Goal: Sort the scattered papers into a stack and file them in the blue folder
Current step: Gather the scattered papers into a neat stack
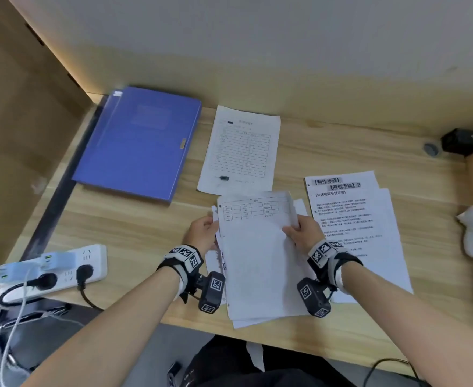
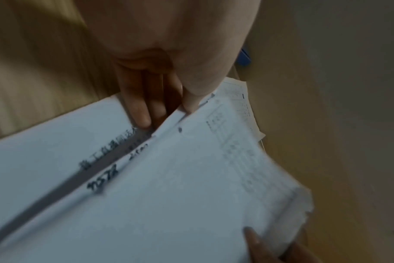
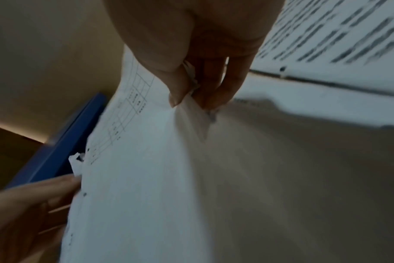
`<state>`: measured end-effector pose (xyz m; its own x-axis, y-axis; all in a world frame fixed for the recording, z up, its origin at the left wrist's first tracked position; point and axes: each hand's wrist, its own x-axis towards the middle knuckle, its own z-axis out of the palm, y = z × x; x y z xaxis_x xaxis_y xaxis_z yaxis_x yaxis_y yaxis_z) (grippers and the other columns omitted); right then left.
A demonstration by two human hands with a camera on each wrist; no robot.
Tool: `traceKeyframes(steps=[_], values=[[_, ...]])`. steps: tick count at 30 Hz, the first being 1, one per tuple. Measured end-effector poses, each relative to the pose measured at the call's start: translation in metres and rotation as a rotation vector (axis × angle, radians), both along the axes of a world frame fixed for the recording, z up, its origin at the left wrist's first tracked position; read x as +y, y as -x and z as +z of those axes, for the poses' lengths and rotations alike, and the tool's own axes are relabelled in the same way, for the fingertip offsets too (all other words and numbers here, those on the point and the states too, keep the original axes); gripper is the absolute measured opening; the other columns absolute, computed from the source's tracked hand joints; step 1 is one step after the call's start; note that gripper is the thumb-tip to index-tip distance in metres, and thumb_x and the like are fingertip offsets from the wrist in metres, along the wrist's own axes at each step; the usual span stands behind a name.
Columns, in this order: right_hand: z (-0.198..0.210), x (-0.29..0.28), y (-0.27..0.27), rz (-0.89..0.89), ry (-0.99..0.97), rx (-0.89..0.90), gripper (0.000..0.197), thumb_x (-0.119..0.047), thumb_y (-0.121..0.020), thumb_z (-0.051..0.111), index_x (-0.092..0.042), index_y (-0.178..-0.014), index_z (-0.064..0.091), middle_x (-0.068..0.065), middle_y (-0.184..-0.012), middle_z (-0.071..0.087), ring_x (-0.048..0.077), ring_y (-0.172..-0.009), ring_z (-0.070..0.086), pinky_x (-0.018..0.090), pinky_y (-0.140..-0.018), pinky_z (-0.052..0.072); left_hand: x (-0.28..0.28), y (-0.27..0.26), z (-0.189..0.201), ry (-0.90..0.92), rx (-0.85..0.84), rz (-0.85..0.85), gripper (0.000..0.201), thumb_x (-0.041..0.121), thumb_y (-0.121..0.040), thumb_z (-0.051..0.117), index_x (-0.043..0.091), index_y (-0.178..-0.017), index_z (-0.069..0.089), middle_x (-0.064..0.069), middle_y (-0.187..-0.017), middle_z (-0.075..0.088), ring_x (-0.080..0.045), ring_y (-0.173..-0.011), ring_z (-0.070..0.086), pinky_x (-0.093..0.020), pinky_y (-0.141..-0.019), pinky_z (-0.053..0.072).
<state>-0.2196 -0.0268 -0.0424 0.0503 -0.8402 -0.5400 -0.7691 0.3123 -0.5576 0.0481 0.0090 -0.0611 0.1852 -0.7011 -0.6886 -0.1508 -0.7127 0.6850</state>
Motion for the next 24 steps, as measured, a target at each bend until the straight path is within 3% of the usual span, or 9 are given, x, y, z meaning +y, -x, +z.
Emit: traceKeyframes(steps=[3, 6, 8, 10, 13, 17, 19, 21, 24], values=[[-0.008, 0.003, -0.009, 0.067, -0.018, 0.079, 0.013, -0.023, -0.087, 0.059, -0.011, -0.083, 0.060, 0.009, -0.081, 0.067, 0.030, -0.078, 0.063, 0.034, -0.064, 0.048, 0.005, 0.000, -0.002, -0.041, 0.034, 0.068, 0.056, 0.070, -0.087, 0.043, 0.024, -0.089, 0.074, -0.003, -0.085, 0.078, -0.023, -0.075, 0.076, -0.039, -0.068, 0.063], [-0.009, 0.005, -0.012, 0.089, -0.007, 0.100, 0.010, -0.021, -0.088, 0.056, -0.017, -0.079, 0.054, 0.005, -0.077, 0.062, 0.028, -0.074, 0.058, 0.029, -0.058, 0.039, 0.010, 0.004, -0.001, -0.012, 0.082, 0.087, 0.032, 0.052, -0.087, 0.060, 0.023, -0.092, 0.074, -0.006, -0.094, 0.078, -0.026, -0.086, 0.075, -0.045, -0.077, 0.063], [-0.010, 0.004, -0.012, 0.114, -0.015, 0.098, 0.010, -0.021, -0.088, 0.055, -0.012, -0.084, 0.058, 0.009, -0.082, 0.065, 0.030, -0.077, 0.061, 0.032, -0.064, 0.043, 0.014, 0.001, -0.009, 0.015, 0.079, 0.056, 0.017, 0.043, -0.074, 0.073, 0.034, -0.088, 0.076, 0.002, -0.098, 0.078, -0.023, -0.091, 0.075, -0.050, -0.083, 0.060], [-0.009, 0.002, -0.011, 0.126, -0.014, 0.093, 0.013, -0.021, -0.087, 0.057, -0.009, -0.085, 0.059, 0.011, -0.083, 0.066, 0.033, -0.079, 0.062, 0.033, -0.065, 0.044, 0.017, -0.001, -0.017, 0.027, 0.025, 0.005, 0.016, 0.040, -0.069, 0.072, 0.047, -0.083, 0.075, 0.011, -0.100, 0.077, -0.018, -0.094, 0.074, -0.047, -0.087, 0.059], [-0.006, 0.002, -0.011, 0.031, 0.054, 0.045, 0.018, -0.028, -0.080, 0.065, -0.013, -0.087, 0.056, 0.005, -0.082, 0.063, 0.026, -0.075, 0.062, 0.035, -0.065, 0.047, 0.014, 0.003, -0.010, 0.061, 0.027, 0.041, 0.016, 0.026, -0.079, 0.070, 0.038, -0.088, 0.074, 0.010, -0.103, 0.076, -0.016, -0.096, 0.072, -0.045, -0.090, 0.058], [0.003, 0.002, -0.010, -0.204, 0.035, -0.183, 0.053, -0.041, -0.068, 0.080, -0.022, -0.106, 0.049, 0.001, -0.086, 0.058, 0.017, -0.071, 0.058, 0.031, -0.058, 0.049, 0.008, 0.007, 0.007, 0.106, 0.150, 0.221, 0.023, 0.006, -0.090, 0.066, 0.027, -0.099, 0.068, 0.000, -0.112, 0.073, -0.021, -0.105, 0.068, -0.043, -0.097, 0.054], [0.004, -0.001, -0.007, -0.127, -0.022, -0.192, 0.041, -0.041, -0.070, 0.079, -0.017, -0.083, 0.049, -0.002, -0.072, 0.051, 0.019, -0.062, 0.049, 0.030, -0.056, 0.040, 0.003, 0.008, 0.017, 0.133, 0.231, 0.258, 0.023, 0.003, -0.092, 0.064, 0.025, -0.099, 0.068, 0.001, -0.109, 0.073, -0.020, -0.105, 0.068, -0.041, -0.096, 0.054], [0.004, -0.006, -0.002, -0.069, -0.021, -0.207, 0.044, -0.030, -0.076, 0.078, -0.016, -0.065, 0.038, -0.001, -0.060, 0.039, 0.017, -0.059, 0.038, 0.028, -0.054, 0.031, -0.004, 0.006, 0.025, 0.151, 0.265, 0.238, 0.018, 0.006, -0.092, 0.066, 0.022, -0.098, 0.070, -0.001, -0.108, 0.075, -0.021, -0.102, 0.071, -0.043, -0.095, 0.055], [0.019, -0.016, 0.004, -0.099, 0.100, -0.182, 0.050, -0.018, -0.081, 0.075, -0.018, -0.058, 0.030, -0.005, -0.054, 0.033, 0.014, -0.050, 0.030, 0.024, -0.048, 0.024, -0.011, -0.006, 0.027, 0.175, -0.010, 0.139, 0.015, 0.031, -0.087, 0.069, 0.022, -0.100, 0.068, 0.000, -0.108, 0.072, -0.021, -0.102, 0.068, -0.043, -0.093, 0.055]])
